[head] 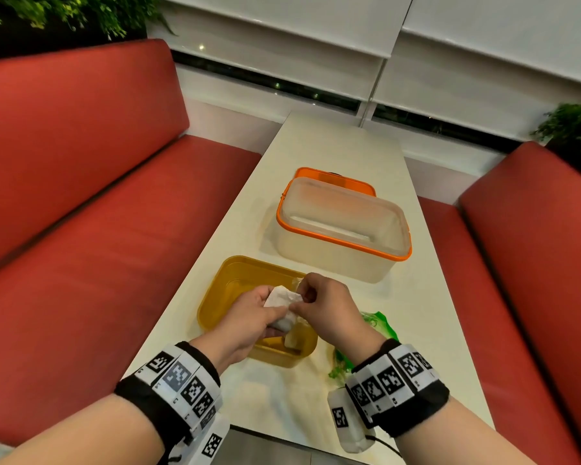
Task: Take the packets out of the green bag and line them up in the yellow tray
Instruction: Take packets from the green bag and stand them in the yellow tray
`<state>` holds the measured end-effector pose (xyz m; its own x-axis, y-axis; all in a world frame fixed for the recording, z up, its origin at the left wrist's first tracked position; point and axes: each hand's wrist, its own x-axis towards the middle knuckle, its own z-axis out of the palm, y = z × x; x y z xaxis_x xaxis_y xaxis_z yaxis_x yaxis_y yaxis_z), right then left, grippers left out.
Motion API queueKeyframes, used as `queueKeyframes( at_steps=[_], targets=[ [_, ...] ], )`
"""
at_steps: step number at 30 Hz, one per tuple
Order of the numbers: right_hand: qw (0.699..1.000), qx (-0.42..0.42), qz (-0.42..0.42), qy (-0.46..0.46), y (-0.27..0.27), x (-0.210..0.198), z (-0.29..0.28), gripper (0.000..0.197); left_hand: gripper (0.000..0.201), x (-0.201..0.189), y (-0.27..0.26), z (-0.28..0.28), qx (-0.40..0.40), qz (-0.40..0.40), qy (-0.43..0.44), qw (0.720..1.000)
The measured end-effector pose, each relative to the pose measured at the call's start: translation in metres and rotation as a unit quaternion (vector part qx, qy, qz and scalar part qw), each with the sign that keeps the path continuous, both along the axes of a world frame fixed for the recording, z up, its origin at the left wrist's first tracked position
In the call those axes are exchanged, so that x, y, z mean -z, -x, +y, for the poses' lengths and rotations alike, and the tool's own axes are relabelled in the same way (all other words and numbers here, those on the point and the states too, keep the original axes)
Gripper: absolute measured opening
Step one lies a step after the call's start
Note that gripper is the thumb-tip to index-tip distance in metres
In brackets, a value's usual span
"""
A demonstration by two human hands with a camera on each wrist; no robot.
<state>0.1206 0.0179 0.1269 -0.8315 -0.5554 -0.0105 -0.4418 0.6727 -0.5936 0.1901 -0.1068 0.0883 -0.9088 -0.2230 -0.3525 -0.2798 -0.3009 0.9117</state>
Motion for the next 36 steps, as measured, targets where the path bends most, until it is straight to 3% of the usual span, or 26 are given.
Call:
queueKeyframes(
  at_steps=[4, 7, 11, 18, 24, 30, 36],
  targets=[
    [1.000, -0.005, -0.017, -0.018, 0.003, 0.001, 0.005, 0.012, 0.015, 0.002, 0.001, -0.004, -0.031, -0.004, 0.016, 0.999],
    [0.993, -0.049, -0.022, -0.101, 0.003, 0.003, 0.009, 0.008, 0.015, 0.004, 0.003, -0.011, -0.056, -0.006, 0.036, 0.998],
    [0.968, -0.108, 0.018, -0.224, -0.003, 0.007, 0.007, 0.012, 0.014, 0.004, 0.003, -0.016, -0.071, -0.004, 0.036, 0.997],
    [0.914, -0.170, 0.071, -0.361, -0.006, 0.007, -0.001, 0.012, 0.014, 0.006, 0.003, -0.016, -0.072, -0.008, 0.033, 0.997],
    [0.887, -0.189, 0.122, -0.404, -0.002, 0.010, -0.012, 0.019, 0.015, 0.006, 0.004, -0.015, -0.071, -0.011, 0.030, 0.997],
    [0.880, -0.171, 0.153, -0.417, -0.005, 0.012, -0.010, 0.029, 0.014, 0.007, 0.005, -0.015, -0.073, -0.014, 0.023, 0.997],
    [0.881, -0.158, 0.130, -0.426, -0.005, 0.004, -0.012, 0.033, 0.015, 0.007, 0.003, -0.014, -0.059, -0.016, 0.038, 0.997]
  ],
)
